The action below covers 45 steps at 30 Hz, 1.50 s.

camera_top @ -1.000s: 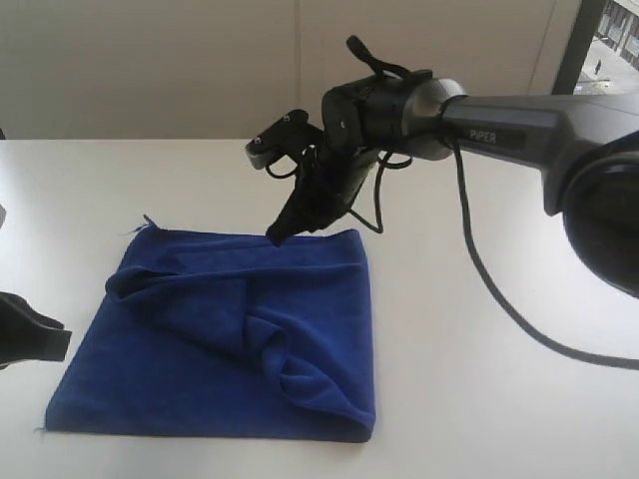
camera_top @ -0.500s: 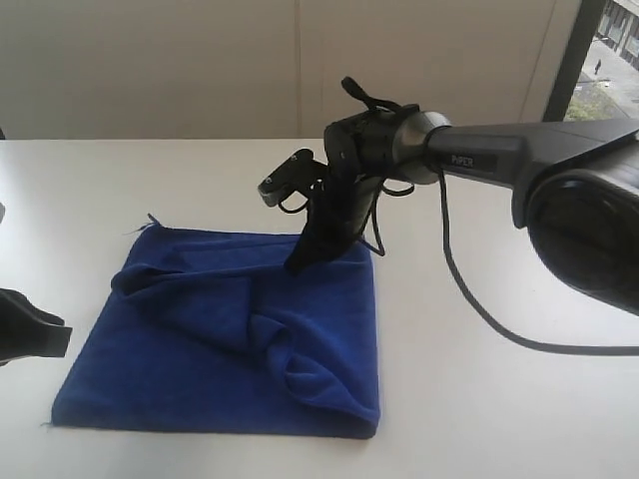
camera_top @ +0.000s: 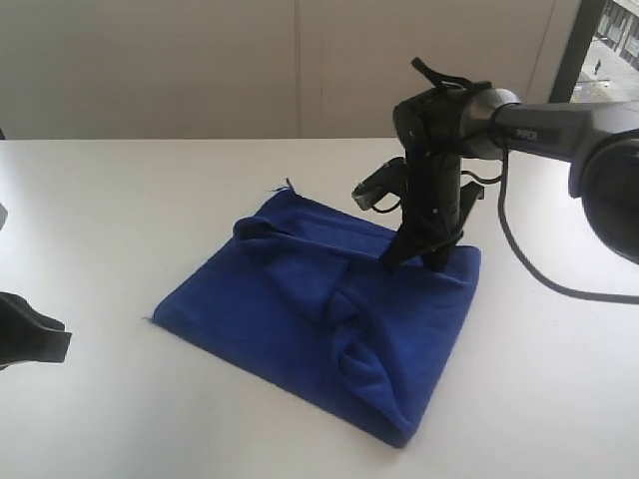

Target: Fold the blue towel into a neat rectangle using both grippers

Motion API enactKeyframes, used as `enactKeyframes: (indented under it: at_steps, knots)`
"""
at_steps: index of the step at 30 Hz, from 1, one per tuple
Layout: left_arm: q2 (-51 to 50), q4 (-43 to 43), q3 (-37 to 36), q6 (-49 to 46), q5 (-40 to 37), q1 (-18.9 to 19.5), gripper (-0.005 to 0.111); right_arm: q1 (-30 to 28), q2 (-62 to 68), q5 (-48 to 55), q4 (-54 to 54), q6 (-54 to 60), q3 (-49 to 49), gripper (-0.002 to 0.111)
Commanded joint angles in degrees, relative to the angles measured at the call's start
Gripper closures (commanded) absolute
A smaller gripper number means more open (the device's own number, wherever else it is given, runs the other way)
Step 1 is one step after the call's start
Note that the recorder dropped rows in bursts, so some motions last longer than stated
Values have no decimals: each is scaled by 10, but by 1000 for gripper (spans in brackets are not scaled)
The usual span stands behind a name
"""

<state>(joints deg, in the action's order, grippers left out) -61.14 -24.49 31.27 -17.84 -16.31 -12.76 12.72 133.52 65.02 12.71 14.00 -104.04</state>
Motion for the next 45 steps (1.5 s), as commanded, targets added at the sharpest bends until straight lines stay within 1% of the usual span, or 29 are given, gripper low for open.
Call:
enactKeyframes:
  at_steps: [1,6,7,10,12,14,16,17,20,23,25,27,28,31,32,34,36,38,39,41,43,45]
  knots:
    - [5,-18,-5,-4,-13,1,107,-9,-5,49,4,-18,73,108]
    - [5,-26,-5,-17,-28,1,107,-9,-89,46,6,-43,208,108]
    - [5,-26,-5,-17,-28,1,107,-8,-110,35,6,-54,247,108]
    - [5,-26,-5,-17,-30,1,107,-7,-149,4,-12,-67,322,108]
    - [5,-27,-5,-20,-30,1,107,10,-175,-13,-17,-75,381,108]
    - [5,-30,-5,-21,-31,1,107,33,-193,-22,-17,-85,409,108]
    - [5,-35,-5,-36,-37,1,107,55,-210,-26,-6,-91,414,108]
    - [5,-38,-5,-39,-38,1,107,57,-215,-26,2,-96,414,108]
    - [5,-64,-5,-69,-38,1,107,61,-251,-19,131,-208,414,108]
    - [5,-90,-5,-96,-51,1,107,61,-292,-35,163,-232,414,108]
    - [5,-121,-5,-126,-75,1,107,61,-327,-70,153,-232,414,108]
    - [5,-170,-1,-180,-92,0,107,61,-369,-110,127,-232,414,108]
    - [5,-218,9,-236,-115,0,107,61,-390,-133,107,-232,414,108]
    - [5,-340,46,-348,-175,-1,107,61,-442,-168,56,-214,415,108]
    - [5,-363,60,-360,-183,-6,107,61,-458,-174,35,-201,417,108]
    - [-2,-366,101,-360,-177,-29,107,61,-487,-185,12,-182,429,108]
    - [-21,-357,147,-357,-160,-64,107,61,-519,-195,10,-181,454,108]
    - [-57,-316,193,-330,-145,-102,107,61,-549,-211,10,-183,487,108]
    - [-79,-277,220,-301,-139,-124,107,61,-563,-225,10,-183,504,108]
    - [-125,-170,270,-234,-131,-166,107,61,-584,-249,10,-196,535,108]
    - [-180,-47,326,-147,-134,-210,107,61,-600,-270,8,-210,557,108]
    - [-229,50,376,-76,-143,-250,107,61,-607,-287,8,-219,587,108]
